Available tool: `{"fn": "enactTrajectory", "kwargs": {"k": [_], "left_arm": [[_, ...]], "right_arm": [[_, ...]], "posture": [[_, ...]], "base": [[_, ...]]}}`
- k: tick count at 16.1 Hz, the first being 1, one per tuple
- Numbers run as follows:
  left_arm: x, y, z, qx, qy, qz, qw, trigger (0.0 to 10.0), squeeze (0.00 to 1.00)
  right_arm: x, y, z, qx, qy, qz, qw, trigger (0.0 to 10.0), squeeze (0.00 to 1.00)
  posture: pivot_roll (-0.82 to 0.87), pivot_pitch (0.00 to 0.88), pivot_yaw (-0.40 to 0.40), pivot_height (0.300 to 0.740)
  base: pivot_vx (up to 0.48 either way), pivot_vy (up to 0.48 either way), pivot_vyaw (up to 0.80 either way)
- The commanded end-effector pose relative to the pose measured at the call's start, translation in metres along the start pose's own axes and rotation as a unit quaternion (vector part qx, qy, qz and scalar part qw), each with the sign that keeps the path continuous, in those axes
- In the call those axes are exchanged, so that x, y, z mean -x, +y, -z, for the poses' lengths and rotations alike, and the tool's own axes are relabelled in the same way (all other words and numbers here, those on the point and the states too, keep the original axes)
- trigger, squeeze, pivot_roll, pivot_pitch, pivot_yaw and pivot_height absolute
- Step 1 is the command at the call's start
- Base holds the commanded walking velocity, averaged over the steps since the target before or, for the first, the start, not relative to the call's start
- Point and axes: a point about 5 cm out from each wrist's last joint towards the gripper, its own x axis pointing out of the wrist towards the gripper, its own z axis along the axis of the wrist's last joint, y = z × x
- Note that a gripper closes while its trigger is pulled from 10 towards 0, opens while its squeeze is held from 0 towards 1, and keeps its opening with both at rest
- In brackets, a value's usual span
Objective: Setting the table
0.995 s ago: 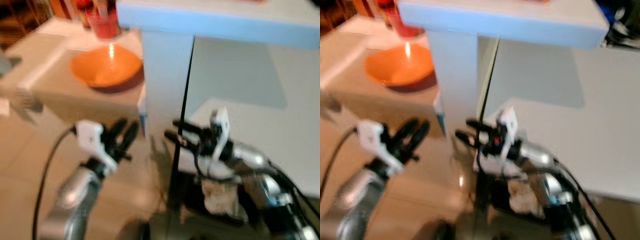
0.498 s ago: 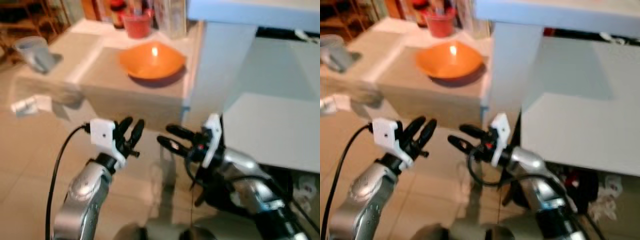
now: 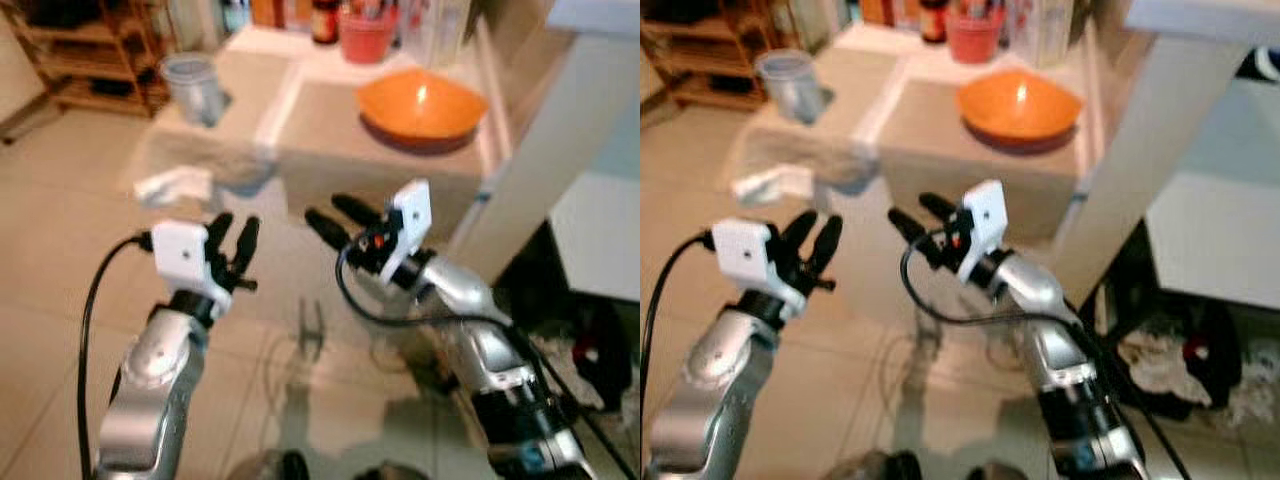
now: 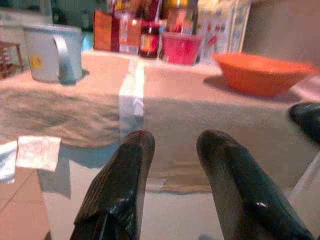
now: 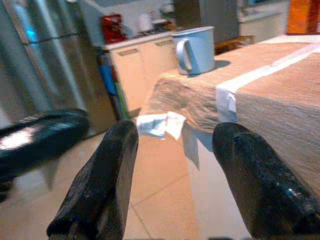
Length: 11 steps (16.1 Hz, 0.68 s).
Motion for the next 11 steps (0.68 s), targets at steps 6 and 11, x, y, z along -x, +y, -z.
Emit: {"fn": "enactTrajectory", "kwargs": {"k": [6,11], "left_arm": [[-0.004,-0.005,-0.010,-0.014,-0.025,0.011,1.000,10.0,0.00],[-0.006,-0.009,-0.023,-0.013,-0.053,0.022,0.998,10.0,0.00]], "right_arm": [[-0.009,0.000,-0.016,0.018,-0.024,0.000,1.000,10.0,0.00],[-0.007,0.021,-0.056,0.025,-0.099,-0.115,0.988,10.0,0.00]], "posture": [[-0.06,0.095,-0.027,0.740],[-0.06,0.098,-0.024,0.740]], "base": [[0.480,0.000,-0.40],[0.470,0.000,0.00]]}}
